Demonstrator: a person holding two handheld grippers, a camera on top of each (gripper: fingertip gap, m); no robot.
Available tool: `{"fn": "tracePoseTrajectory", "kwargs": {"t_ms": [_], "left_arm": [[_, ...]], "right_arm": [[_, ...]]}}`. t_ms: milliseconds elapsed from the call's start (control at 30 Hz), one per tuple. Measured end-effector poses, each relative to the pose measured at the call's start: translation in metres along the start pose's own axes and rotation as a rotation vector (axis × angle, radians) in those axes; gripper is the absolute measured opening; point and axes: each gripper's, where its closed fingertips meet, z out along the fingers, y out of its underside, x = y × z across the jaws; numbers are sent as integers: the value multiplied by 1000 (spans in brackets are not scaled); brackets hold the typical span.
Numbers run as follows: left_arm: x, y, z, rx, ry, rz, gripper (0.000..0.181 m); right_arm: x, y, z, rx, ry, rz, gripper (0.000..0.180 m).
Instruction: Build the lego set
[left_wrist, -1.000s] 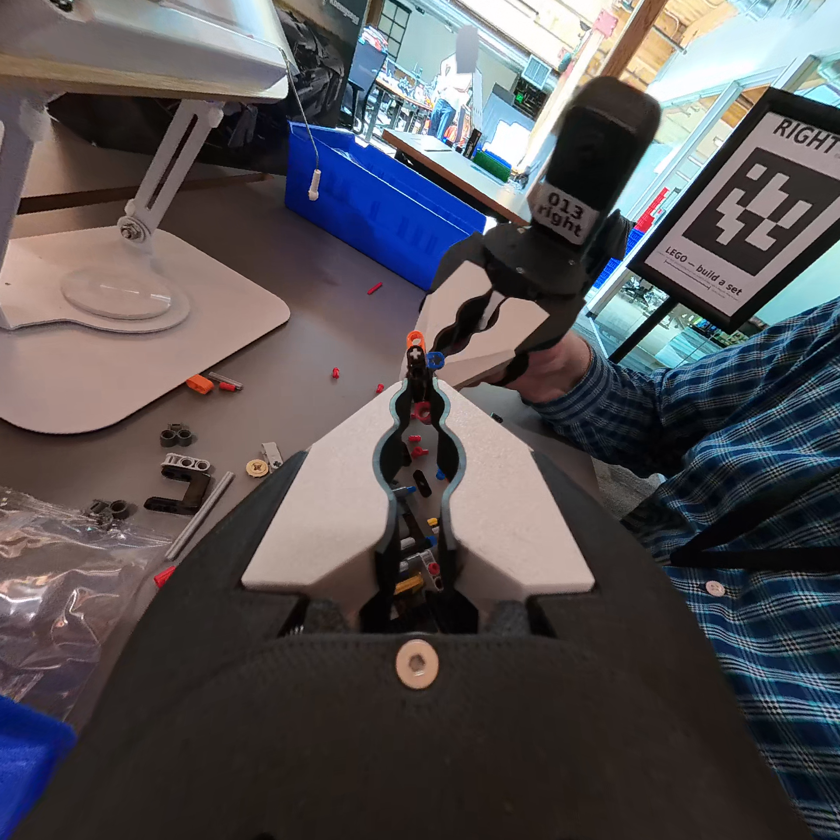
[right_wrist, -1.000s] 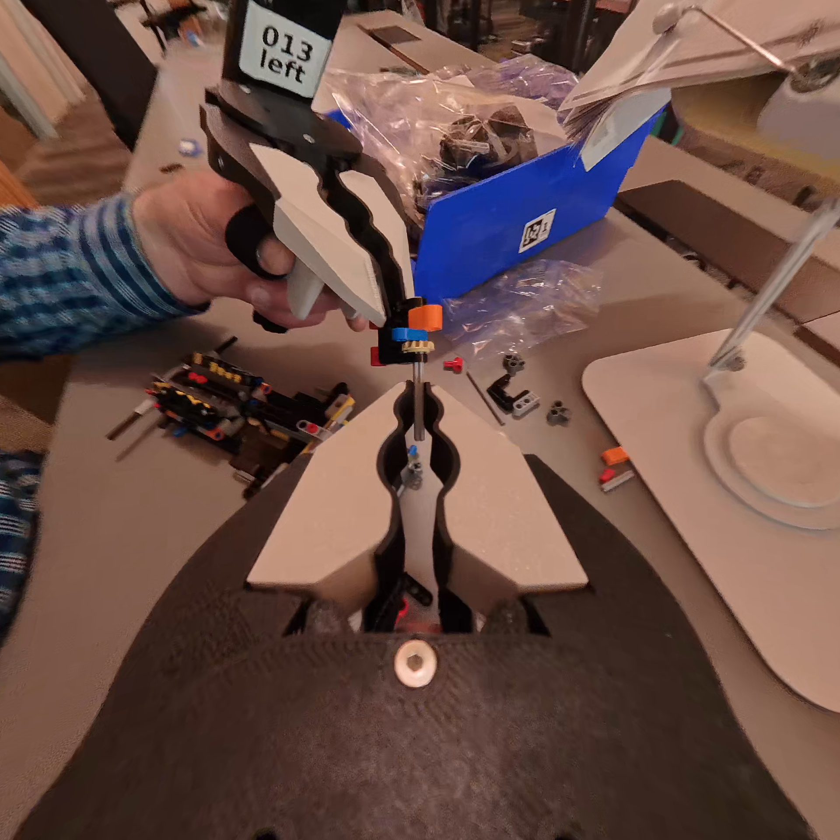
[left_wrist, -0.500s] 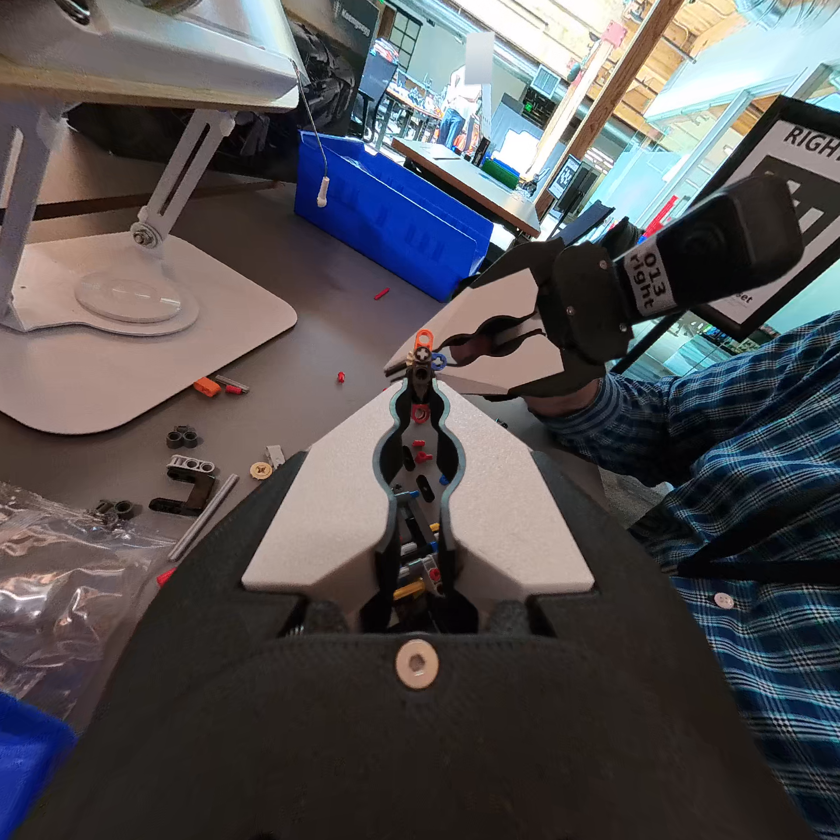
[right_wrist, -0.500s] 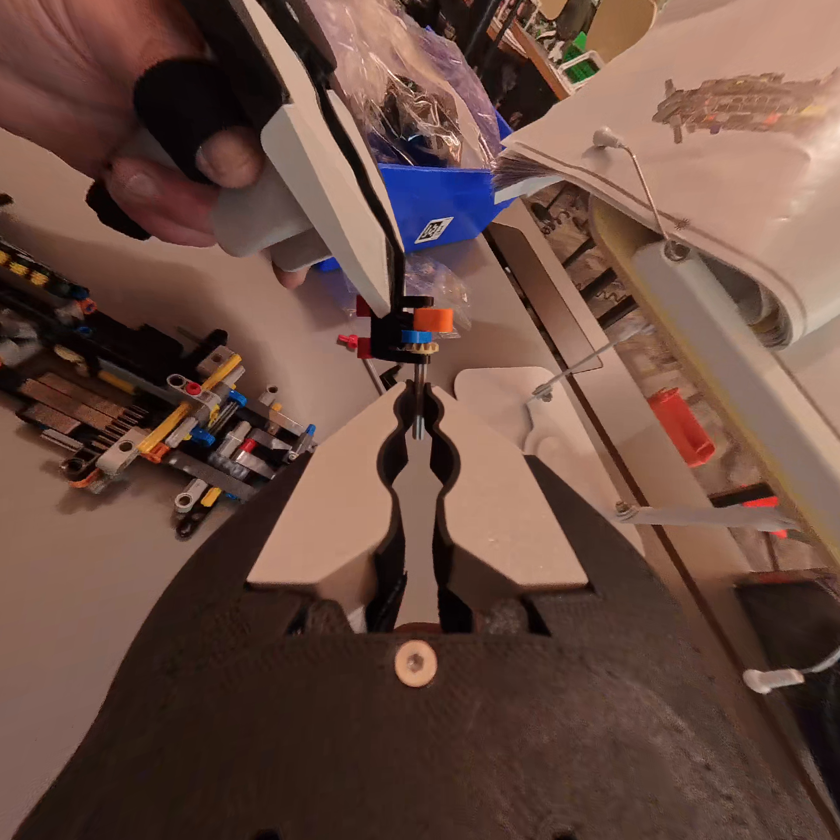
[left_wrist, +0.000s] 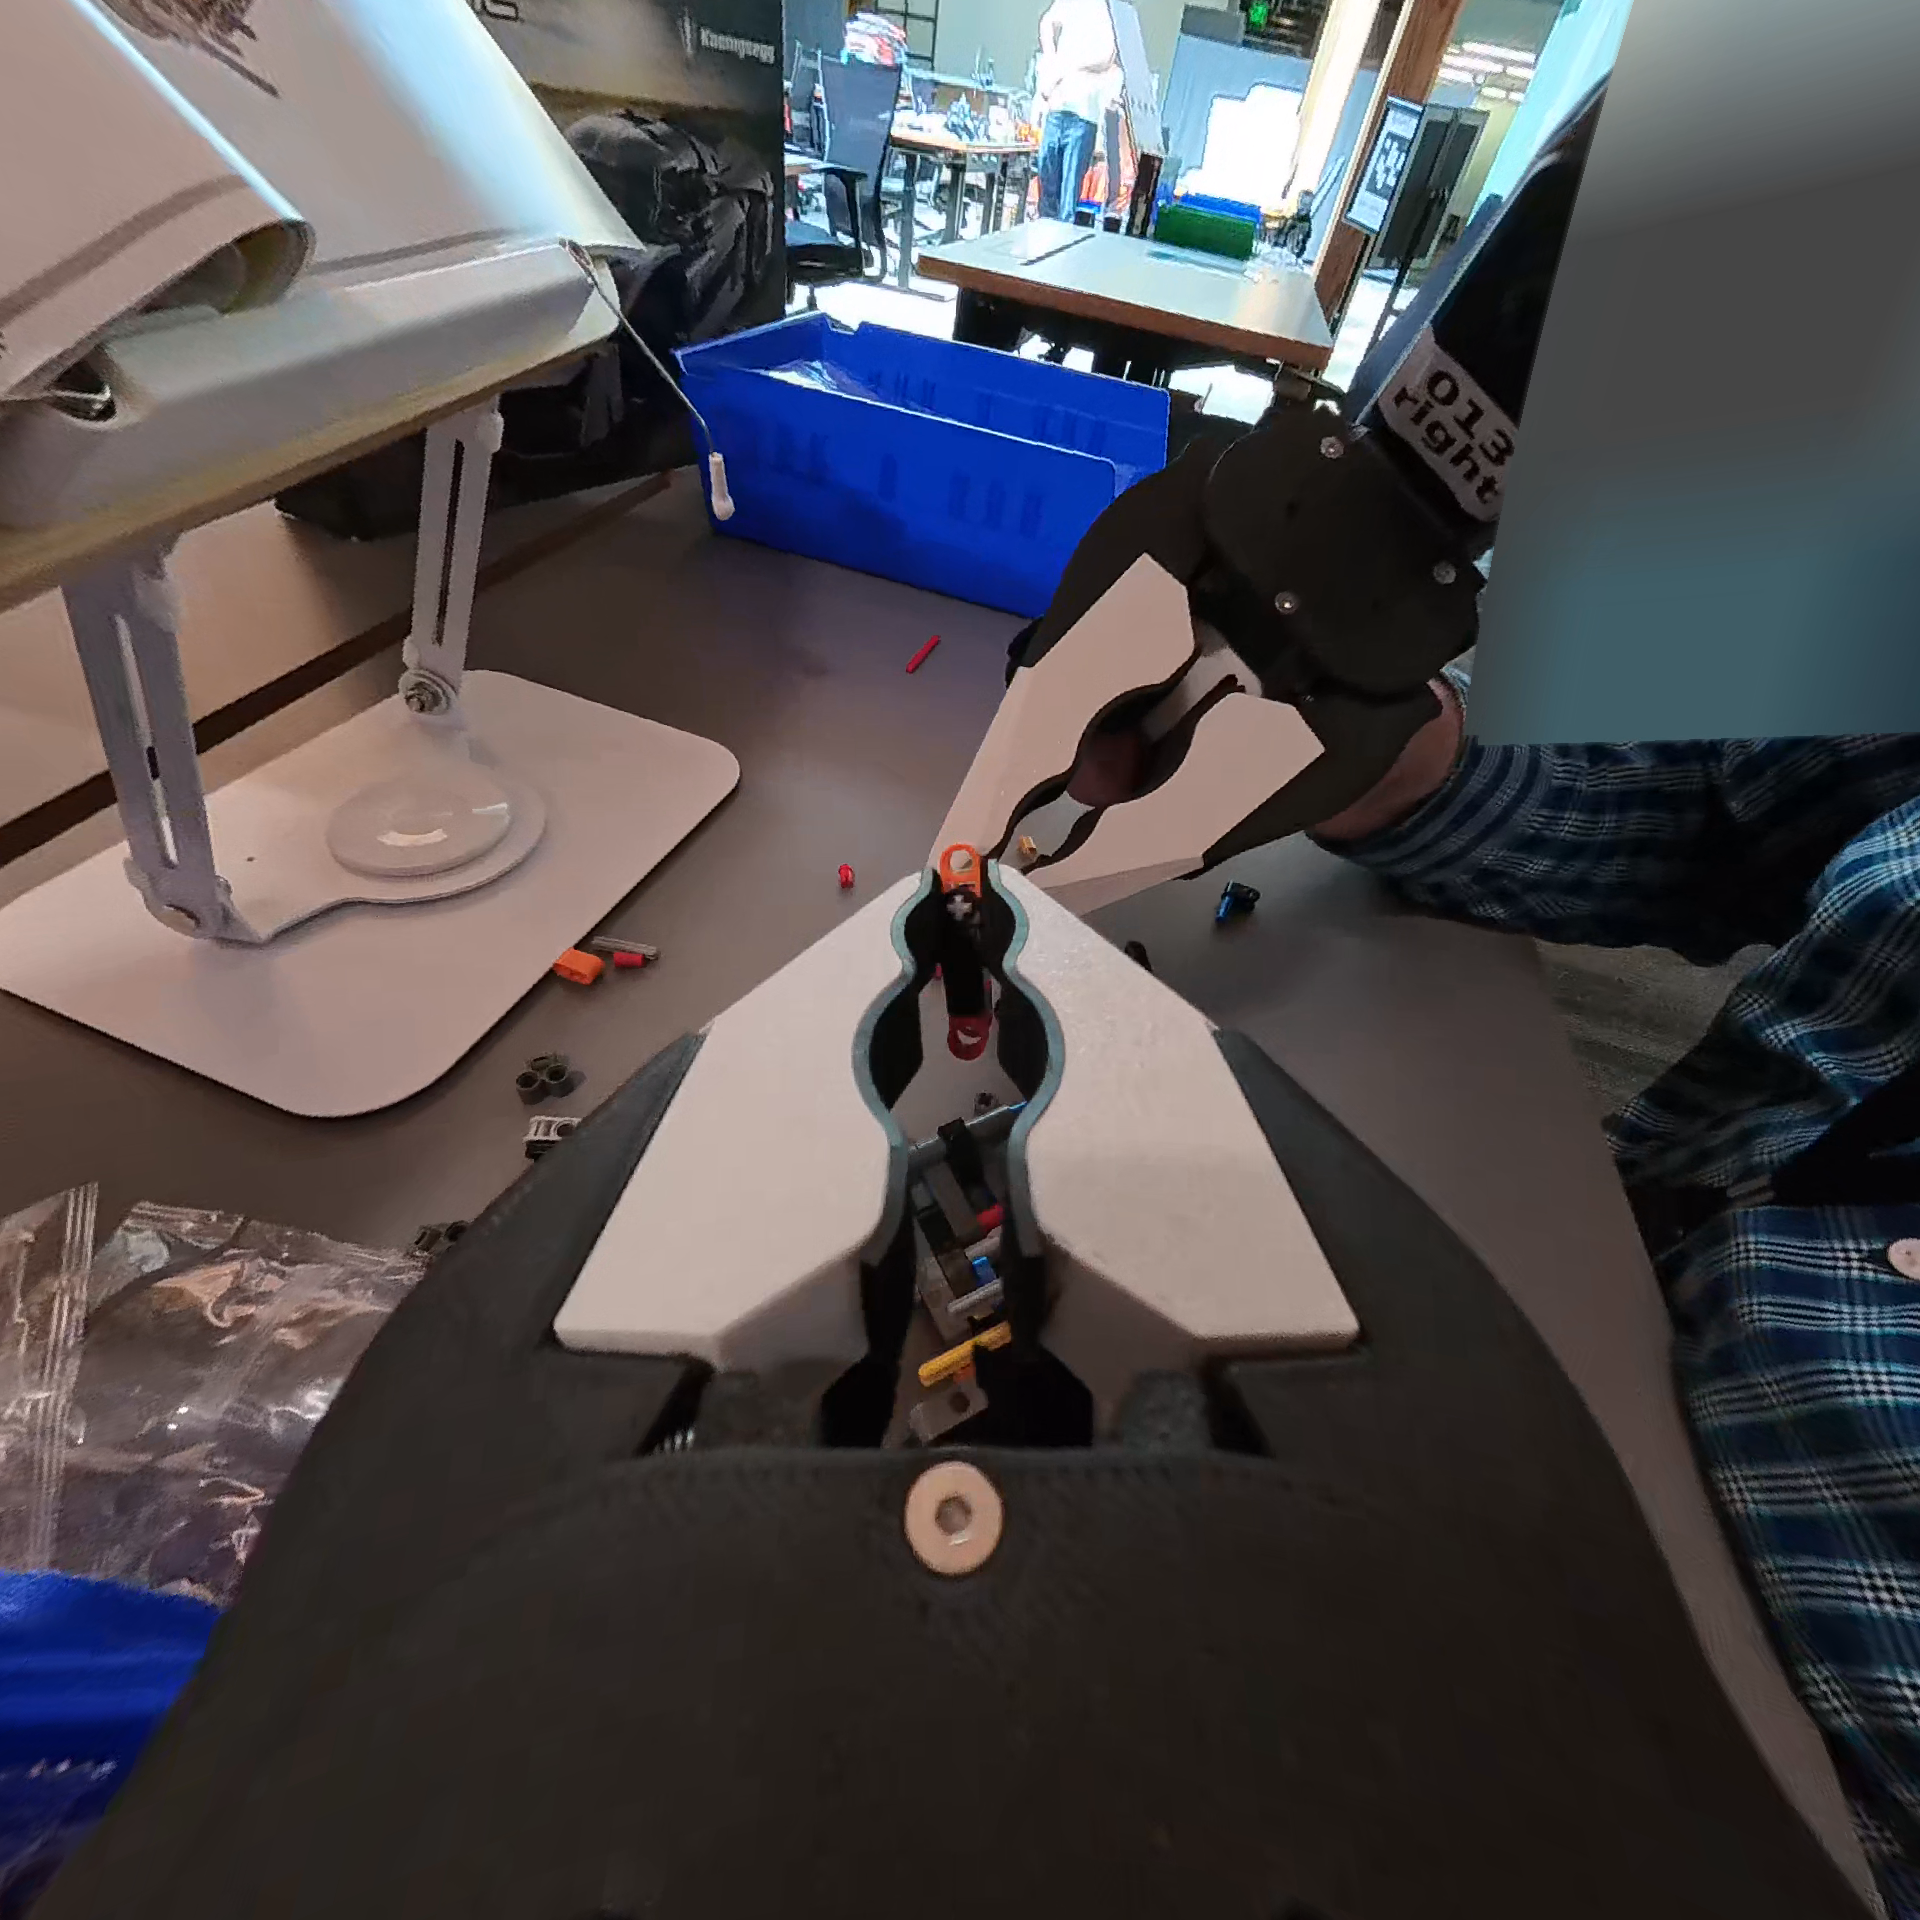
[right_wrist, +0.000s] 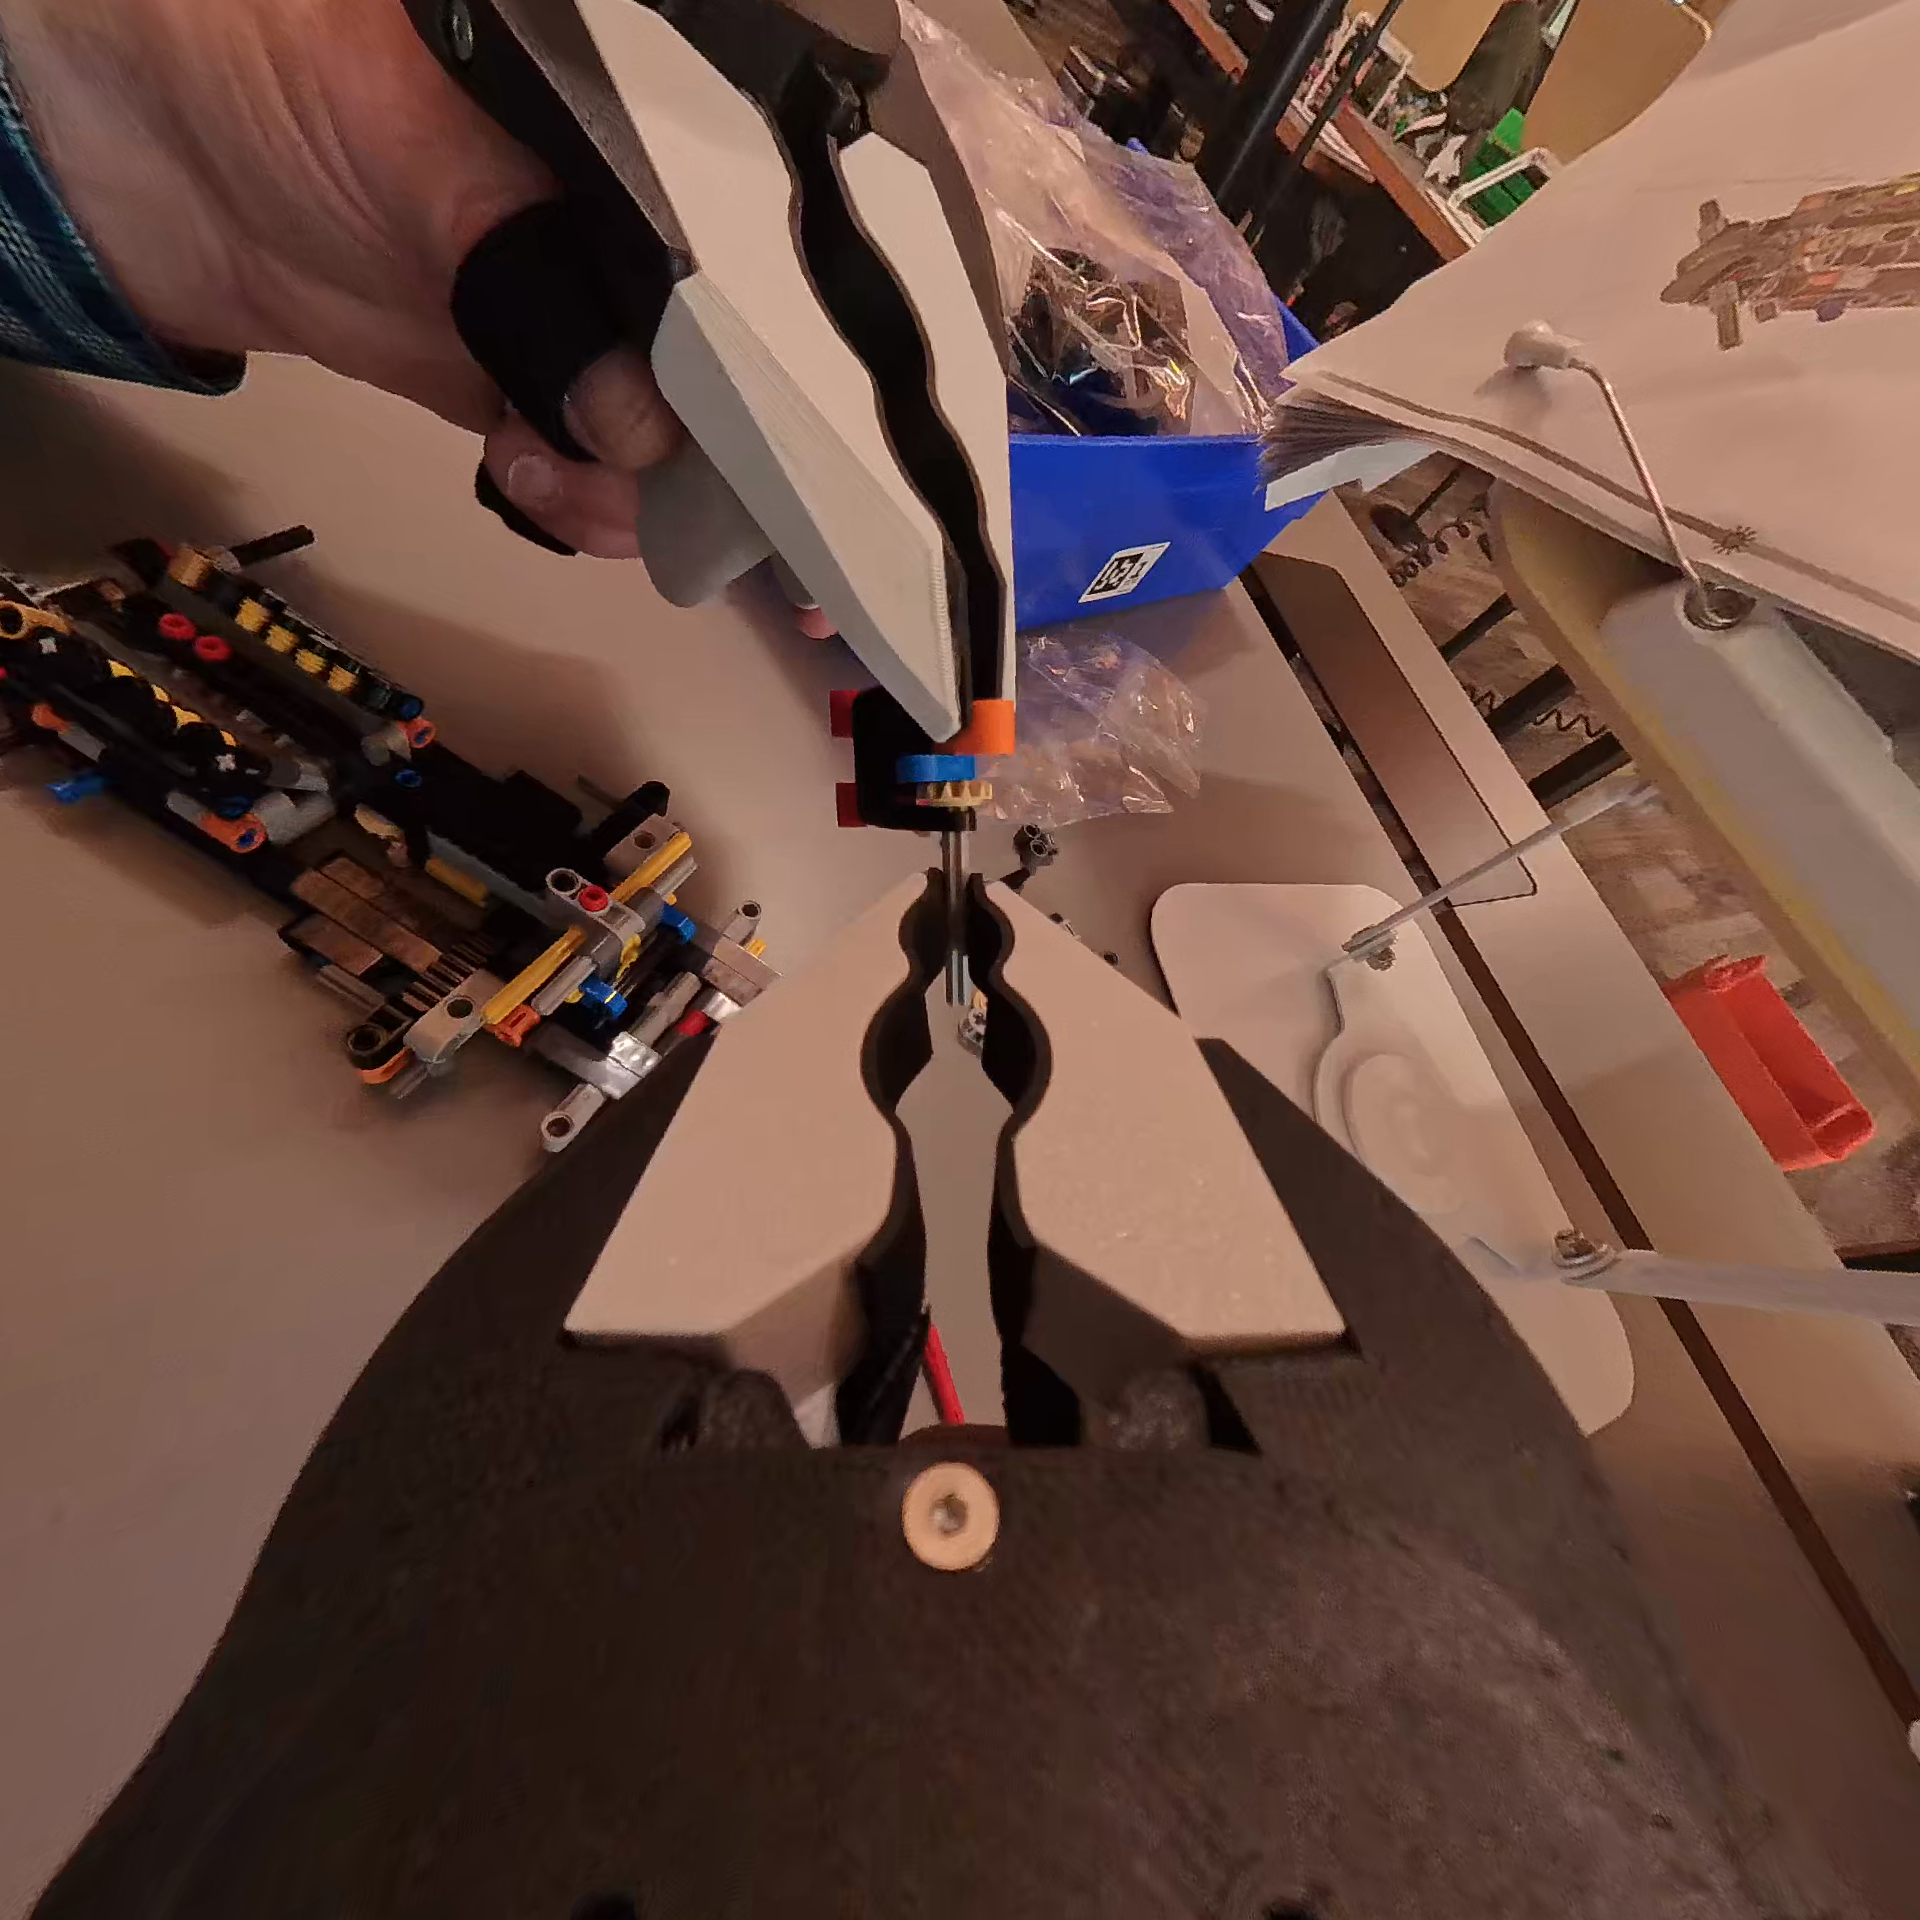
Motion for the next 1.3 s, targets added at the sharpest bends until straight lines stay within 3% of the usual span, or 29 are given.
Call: {"fn": "tracePoseTrajectory", "kwargs": {"t_ms": [367, 800, 1167, 1300], "left_arm": [[8, 4, -4, -35, 34, 27, 12], [9, -1, -7, 10, 19, 50, 5], [10, 3, -3, 12, 33, 2, 5], [12, 3, -1, 11, 38, 31, 5]], "right_arm": [[-4, -1, -3, 7, -31, -3, 0], [-2, -8, -9, 46, -4, -30, 0], [1, -2, -13, -21, 109, -226, 0], [-4, -1, -15, 23, -7, -78, 0]]}}
